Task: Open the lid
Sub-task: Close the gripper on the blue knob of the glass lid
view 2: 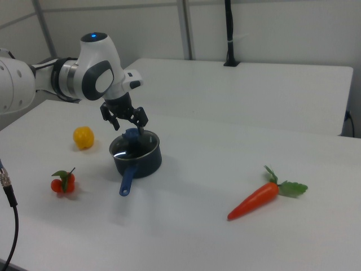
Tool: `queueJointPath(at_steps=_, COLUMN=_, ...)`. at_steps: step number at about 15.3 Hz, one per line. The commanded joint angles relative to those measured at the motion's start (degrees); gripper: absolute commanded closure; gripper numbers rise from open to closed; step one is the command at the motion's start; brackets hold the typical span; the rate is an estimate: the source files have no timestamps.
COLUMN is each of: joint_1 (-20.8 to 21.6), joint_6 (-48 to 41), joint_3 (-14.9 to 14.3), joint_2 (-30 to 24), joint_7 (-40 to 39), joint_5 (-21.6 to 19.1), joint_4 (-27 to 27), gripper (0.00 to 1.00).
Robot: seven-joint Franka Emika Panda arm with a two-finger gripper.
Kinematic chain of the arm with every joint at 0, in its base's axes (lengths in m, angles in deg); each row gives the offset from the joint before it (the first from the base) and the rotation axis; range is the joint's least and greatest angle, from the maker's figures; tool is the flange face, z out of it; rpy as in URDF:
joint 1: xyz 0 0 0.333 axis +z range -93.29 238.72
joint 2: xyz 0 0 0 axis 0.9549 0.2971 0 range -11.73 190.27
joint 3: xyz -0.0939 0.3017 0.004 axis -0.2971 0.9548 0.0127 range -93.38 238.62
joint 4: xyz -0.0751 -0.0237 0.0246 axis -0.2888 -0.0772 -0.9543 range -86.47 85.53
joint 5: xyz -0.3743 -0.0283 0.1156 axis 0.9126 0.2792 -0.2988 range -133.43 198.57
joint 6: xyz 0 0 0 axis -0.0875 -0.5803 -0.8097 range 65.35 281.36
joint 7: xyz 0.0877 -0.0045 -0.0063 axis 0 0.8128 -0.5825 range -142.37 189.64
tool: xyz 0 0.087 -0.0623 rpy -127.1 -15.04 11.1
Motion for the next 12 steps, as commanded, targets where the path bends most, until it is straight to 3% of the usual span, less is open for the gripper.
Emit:
queueJointPath(at_steps=1, joint_1=0.46, joint_6=1.33, joint_3=-0.34, joint_2=1.26, joint_7=-2.0, joint_5=0.4, joint_4=0.53, gripper=0.02)
queueJointPath(at_steps=6, joint_1=0.46, joint_6=1.5, joint_3=-0.43, joint_2=1.87, joint_7=-1.39, joint_5=0.4, joint_4=0.53, gripper=0.07)
queueJointPath(at_steps=12, joint_1=0.46, joint_6=1.68, joint_3=-0.43, joint_2=1.79, joint_7=-1.39, joint_5=0.22, joint_4=0.53, gripper=0.3)
